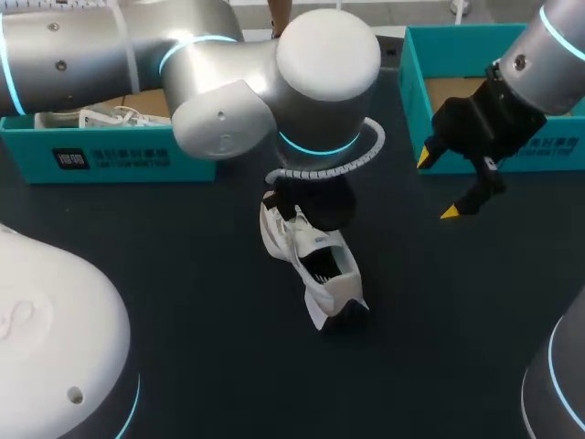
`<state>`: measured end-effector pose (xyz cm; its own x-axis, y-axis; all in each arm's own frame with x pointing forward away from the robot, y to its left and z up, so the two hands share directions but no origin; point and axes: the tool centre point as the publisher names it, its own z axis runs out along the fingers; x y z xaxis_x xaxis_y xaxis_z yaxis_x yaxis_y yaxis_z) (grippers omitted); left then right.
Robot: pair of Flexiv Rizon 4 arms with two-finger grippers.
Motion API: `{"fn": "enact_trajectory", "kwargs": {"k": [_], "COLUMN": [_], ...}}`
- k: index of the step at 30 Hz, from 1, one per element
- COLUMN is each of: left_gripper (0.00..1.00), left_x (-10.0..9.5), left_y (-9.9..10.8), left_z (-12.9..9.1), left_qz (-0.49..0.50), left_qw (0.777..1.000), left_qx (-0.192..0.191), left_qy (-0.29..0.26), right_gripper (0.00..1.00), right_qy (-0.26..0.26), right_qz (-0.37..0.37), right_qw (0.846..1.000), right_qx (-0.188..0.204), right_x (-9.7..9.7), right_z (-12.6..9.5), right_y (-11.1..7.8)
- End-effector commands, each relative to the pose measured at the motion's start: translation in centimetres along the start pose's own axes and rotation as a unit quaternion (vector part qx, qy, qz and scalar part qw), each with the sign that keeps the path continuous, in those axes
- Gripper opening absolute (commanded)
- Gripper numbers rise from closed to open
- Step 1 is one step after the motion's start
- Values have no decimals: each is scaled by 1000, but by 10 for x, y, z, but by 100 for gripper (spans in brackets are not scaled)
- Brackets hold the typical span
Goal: Take the shoe out of the shoebox, open the shoe tongue, remove and reinsert the insole, then place the shoe into the shoebox
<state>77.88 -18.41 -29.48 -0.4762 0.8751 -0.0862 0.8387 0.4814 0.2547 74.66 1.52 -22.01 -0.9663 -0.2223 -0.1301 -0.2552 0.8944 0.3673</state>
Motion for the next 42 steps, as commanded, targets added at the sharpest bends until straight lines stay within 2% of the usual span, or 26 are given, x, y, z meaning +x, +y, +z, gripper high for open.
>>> {"fn": "enact_trajectory", "kwargs": {"k": [1, 8, 12, 19, 22, 24, 25, 26, 27, 38, 39, 42], "left_gripper": [18, 19, 18, 26, 22, 26, 37, 61, 99, 100, 100, 100], "left_x": [-5, -6, -6, 4, 11, 17, 21, 21, 21, 21, 25, 34], "left_y": [-8, -24, -30, -27, -29, -32, -35, -35, -35, -35, -45, -66], "left_z": [16, 32, 37, 4, -8, -14, -16, -16, -16, -16, -18, -29], "left_qz": [4, 11, 5, -71, -125, -164, -176, -176, -176, -176, -215, -323], "left_qw": [1000, 998, 997, 991, 985, 980, 977, 977, 977, 977, 967, 936], "left_qx": [15, 65, 74, 115, 112, 102, 109, 109, 109, 109, 125, 132], "left_qy": [1, 11, 15, 12, 38, 38, 46, 46, 46, 46, 45, 52], "right_gripper": [100, 100, 100, 100, 100, 100, 100, 100, 100, 100, 100, 100], "right_qy": [0, 0, 0, 0, 0, 0, 0, 0, 0, 0, 0, 0], "right_qz": [1, 1, 1, 1, 1, 1, 1, 1, 1, 1, 1, 1], "right_qw": [1000, 1000, 1000, 1000, 1000, 1000, 1000, 1000, 1000, 1000, 1000, 1000], "right_qx": [2, 2, 2, 2, 2, 2, 2, 2, 2, 2, 2, 2], "right_x": [0, 0, 0, 0, 0, 0, 0, 0, 0, 0, 0, 0], "right_z": [1, 1, 1, 1, 1, 1, 1, 1, 1, 1, 1, 1], "right_y": [0, 0, 0, 0, 0, 0, 0, 0, 0, 0, 0, 0]}}
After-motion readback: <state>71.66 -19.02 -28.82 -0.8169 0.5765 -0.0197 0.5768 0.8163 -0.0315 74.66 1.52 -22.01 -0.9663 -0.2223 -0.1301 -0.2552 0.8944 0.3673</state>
